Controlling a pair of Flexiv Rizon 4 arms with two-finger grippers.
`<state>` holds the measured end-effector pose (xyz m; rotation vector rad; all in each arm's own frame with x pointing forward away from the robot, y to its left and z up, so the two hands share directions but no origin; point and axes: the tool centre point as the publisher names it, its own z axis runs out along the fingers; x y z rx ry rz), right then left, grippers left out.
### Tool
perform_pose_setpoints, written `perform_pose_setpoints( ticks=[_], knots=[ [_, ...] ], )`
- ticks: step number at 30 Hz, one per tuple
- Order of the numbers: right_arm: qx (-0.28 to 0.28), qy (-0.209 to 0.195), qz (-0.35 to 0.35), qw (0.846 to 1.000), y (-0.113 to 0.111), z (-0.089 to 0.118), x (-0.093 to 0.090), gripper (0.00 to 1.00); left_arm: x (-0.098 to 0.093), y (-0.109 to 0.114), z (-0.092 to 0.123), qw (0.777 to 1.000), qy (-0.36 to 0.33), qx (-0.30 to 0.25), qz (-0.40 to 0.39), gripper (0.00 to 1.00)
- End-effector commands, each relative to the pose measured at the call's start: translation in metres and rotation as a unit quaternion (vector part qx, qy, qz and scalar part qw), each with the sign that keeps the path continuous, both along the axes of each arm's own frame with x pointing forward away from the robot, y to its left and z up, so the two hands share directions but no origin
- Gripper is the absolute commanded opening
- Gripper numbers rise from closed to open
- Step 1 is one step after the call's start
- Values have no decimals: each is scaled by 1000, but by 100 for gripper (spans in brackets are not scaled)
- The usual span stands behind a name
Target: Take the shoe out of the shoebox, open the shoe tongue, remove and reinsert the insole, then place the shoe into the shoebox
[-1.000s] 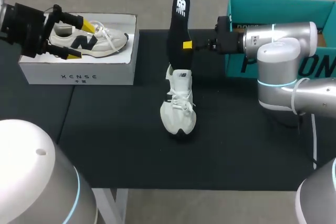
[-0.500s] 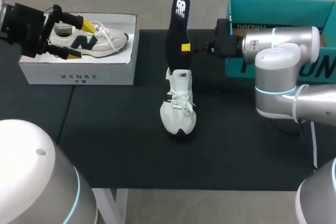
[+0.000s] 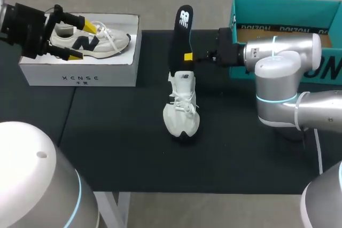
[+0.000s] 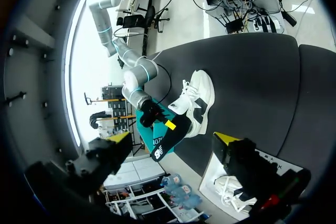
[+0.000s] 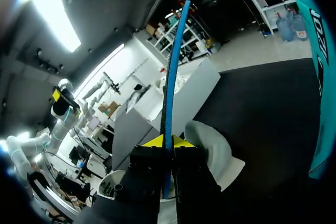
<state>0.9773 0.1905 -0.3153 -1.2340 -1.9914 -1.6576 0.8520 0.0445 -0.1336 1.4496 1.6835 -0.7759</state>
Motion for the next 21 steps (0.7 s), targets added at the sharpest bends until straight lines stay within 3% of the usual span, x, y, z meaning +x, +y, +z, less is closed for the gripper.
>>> perform_pose_setpoints(
  ticks=[1, 11, 15, 16, 18, 21],
  knots=[
    [-8, 6, 0, 1000, -1, -1, -7, 0, 0, 0, 0, 1000, 0, 2, 0, 100],
    [-27, 26, 18, 999, -5, -12, -34, 0, 0, 0, 0, 1000, 0, 2, 0, 100],
    [-27, 32, 19, 999, -6, -16, -36, 0, 0, 0, 0, 1000, 0, 2, 0, 100],
    [-26, 32, 21, 999, -5, -17, -34, 18, 0, 0, 0, 1000, 0, 2, 0, 100],
    [-24, 32, 22, 999, -5, -14, -28, 69, 0, 0, 0, 1000, 0, 2, 0, 100],
    [-24, 23, 24, 999, -3, -7, -19, 62, 0, 0, 0, 1000, 0, 2, 0, 100]
  ],
)
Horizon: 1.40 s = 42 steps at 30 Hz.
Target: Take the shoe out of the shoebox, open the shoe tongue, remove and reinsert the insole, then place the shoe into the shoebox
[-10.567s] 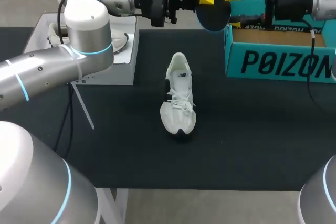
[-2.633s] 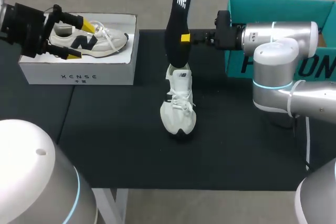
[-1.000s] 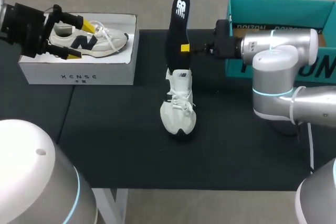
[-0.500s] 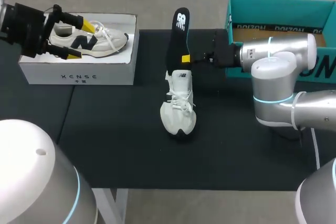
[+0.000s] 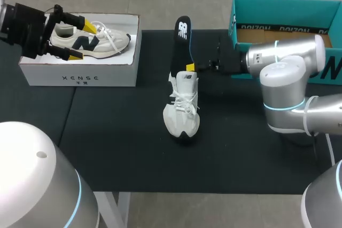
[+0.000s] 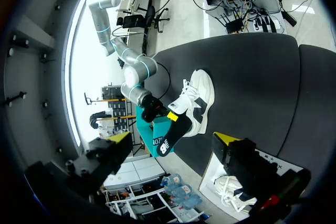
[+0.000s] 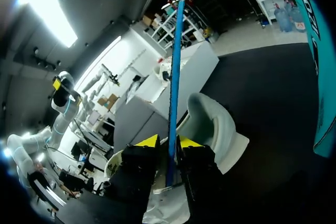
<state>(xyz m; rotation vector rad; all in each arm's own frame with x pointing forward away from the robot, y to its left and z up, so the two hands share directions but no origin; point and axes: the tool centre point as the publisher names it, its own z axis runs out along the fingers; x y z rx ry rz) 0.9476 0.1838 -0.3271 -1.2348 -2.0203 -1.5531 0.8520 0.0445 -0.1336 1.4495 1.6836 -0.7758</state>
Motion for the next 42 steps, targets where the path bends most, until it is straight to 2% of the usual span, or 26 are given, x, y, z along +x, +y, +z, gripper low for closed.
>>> perform_pose_setpoints(
  ticks=[1, 5, 7, 8, 15, 23, 29, 32, 34, 35, 40, 42],
  knots=[
    [-2, -7, 7, 1000, 4, 7, 15, 55, 0, 0, 0, 1000, 0, 2, 0, 100],
    [-4, -17, 6, 1000, 5, 14, 26, 38, 0, 0, 0, 1000, 0, 2, 0, 100],
    [-7, -22, 3, 1000, 4, 14, 31, 16, 0, 0, 0, 1000, 0, 2, 0, 100],
    [-7, -22, 2, 1000, 4, 15, 31, 0, 0, 0, 0, 1000, 0, 2, 0, 100],
    [-18, -10, 2, 1000, -2, 7, 19, 0, 0, 0, 0, 1000, 0, 2, 0, 100],
    [-24, 13, 12, 1000, -4, -4, -5, 0, 0, 0, 0, 1000, 0, 2, 0, 100],
    [-33, 20, 27, 999, 0, -14, -11, 0, 0, 0, 0, 1000, 0, 2, 0, 100],
    [-25, 22, 34, 999, 5, -11, -9, 0, 0, 0, 0, 1000, 0, 2, 0, 100],
    [-25, 16, 34, 999, 6, -7, -2, 43, 0, 0, 0, 1000, 0, 2, 0, 100],
    [-24, 13, 33, 999, 7, -5, 4, 44, 0, 0, 0, 1000, 0, 2, 0, 100],
    [-22, 0, 28, 999, 10, 4, 28, 35, 0, 0, 0, 1000, 0, 2, 0, 100],
    [-22, -4, 26, 999, 11, 6, 34, 20, 0, 0, 0, 1000, 0, 2, 0, 100]
  ],
)
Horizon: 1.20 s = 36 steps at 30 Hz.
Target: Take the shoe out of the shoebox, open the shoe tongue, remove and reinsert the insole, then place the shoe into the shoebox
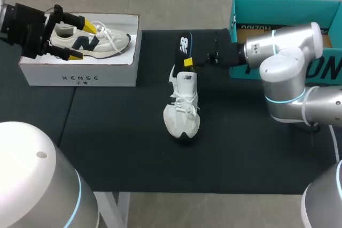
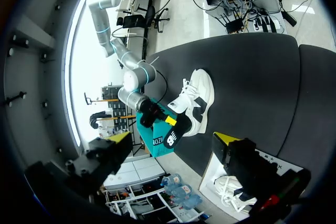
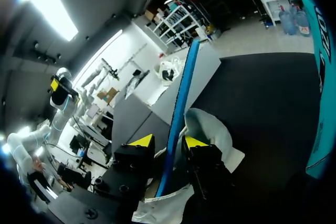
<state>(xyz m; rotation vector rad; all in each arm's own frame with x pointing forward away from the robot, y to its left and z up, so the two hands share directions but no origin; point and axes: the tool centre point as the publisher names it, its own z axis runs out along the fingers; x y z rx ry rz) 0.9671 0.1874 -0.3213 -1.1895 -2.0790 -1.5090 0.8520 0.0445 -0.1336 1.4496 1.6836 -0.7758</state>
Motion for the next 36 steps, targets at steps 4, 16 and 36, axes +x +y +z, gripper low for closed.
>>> perform_pose_setpoints(
  ticks=[4, 16, 36],
  knots=[
    [-11, 2, -3, 1000, 5, -2, 13, 0, 0, 0, 0, 1000, 0, 2, 0, 100],
    [-26, 40, 17, 999, 8, -27, -32, 0, 0, 0, 0, 1000, 0, 2, 0, 100],
    [-27, 30, -4, 999, 12, -9, 11, 0, 0, 0, 0, 1000, 0, 2, 0, 100]
  ],
)
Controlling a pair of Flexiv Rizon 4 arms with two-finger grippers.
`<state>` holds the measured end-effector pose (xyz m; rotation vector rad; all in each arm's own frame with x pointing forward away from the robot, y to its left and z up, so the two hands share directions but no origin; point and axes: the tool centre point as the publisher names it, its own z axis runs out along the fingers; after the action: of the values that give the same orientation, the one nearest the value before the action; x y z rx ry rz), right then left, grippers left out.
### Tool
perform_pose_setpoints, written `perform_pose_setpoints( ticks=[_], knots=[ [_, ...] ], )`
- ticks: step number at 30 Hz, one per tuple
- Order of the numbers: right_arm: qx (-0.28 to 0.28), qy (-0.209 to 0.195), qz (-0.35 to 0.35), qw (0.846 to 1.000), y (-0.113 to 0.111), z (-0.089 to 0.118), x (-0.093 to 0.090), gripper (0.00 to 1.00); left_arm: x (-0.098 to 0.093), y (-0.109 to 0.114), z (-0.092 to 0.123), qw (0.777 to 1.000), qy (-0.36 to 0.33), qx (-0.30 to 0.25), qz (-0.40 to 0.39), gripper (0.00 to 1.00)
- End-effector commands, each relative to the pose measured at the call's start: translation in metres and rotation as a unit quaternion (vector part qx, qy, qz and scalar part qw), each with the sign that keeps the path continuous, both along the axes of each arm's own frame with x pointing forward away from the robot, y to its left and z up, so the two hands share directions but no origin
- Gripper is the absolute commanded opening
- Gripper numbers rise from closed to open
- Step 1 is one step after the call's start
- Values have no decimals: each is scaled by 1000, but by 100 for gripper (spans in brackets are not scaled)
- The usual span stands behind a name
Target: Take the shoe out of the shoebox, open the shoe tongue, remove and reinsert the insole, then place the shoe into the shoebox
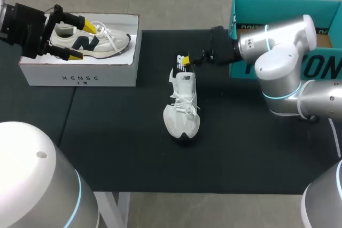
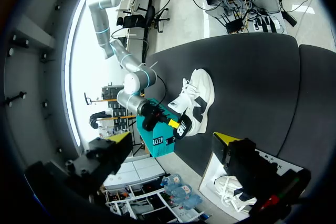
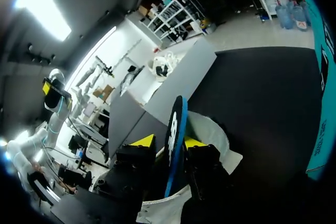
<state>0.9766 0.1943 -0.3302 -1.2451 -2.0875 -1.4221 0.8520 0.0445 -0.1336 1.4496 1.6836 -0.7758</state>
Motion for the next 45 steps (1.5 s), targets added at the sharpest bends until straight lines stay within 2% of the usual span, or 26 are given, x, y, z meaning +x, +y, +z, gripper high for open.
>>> perform_pose_setpoints(
  ticks=[1, 12, 16, 17, 18, 19, 24, 28, 29, 30, 35, 45],
  knots=[
    [-3, 3, 2, 1000, 6, -1, -2, 0, 0, 0, 0, 1000, 0, 2, 0, 100],
    [-19, 30, 16, 999, -1, -19, -38, 0, 0, 0, 0, 1000, 0, 2, 0, 100],
    [-16, 35, 22, 999, 1, -19, -44, 0, 0, 0, 0, 1000, 0, 2, 0, 100],
    [-14, 35, 22, 999, 1, -18, -43, 4, 0, 0, 0, 1000, 0, 2, 0, 100],
    [-13, 32, 21, 999, 1, -17, -39, 35, 0, 0, 0, 1000, 0, 2, 0, 100],
    [-12, 28, 19, 999, 1, -15, -35, 47, 0, 0, 0, 1000, 0, 2, 0, 100],
    [-14, 12, 18, 1000, 3, -4, -14, 39, 0, 0, 0, 1000, 0, 2, 0, 100],
    [-16, 9, 17, 1000, 3, -2, -4, 25, 0, 0, 0, 1000, 0, 2, 0, 100],
    [-16, 8, 17, 1000, 3, -2, -2, 4, 0, 0, 0, 1000, 0, 2, 0, 100],
    [-16, 7, 16, 1000, 4, -2, -1, 0, 0, 0, 0, 1000, 0, 2, 0, 100],
    [-23, 13, 17, 1000, 4, -8, -4, 0, 0, 0, 0, 1000, 0, 2, 0, 100],
    [-52, 32, 58, 996, 9, -19, -26, 0, 0, 0, 0, 1000, 0, 2, 0, 100]
  ],
)
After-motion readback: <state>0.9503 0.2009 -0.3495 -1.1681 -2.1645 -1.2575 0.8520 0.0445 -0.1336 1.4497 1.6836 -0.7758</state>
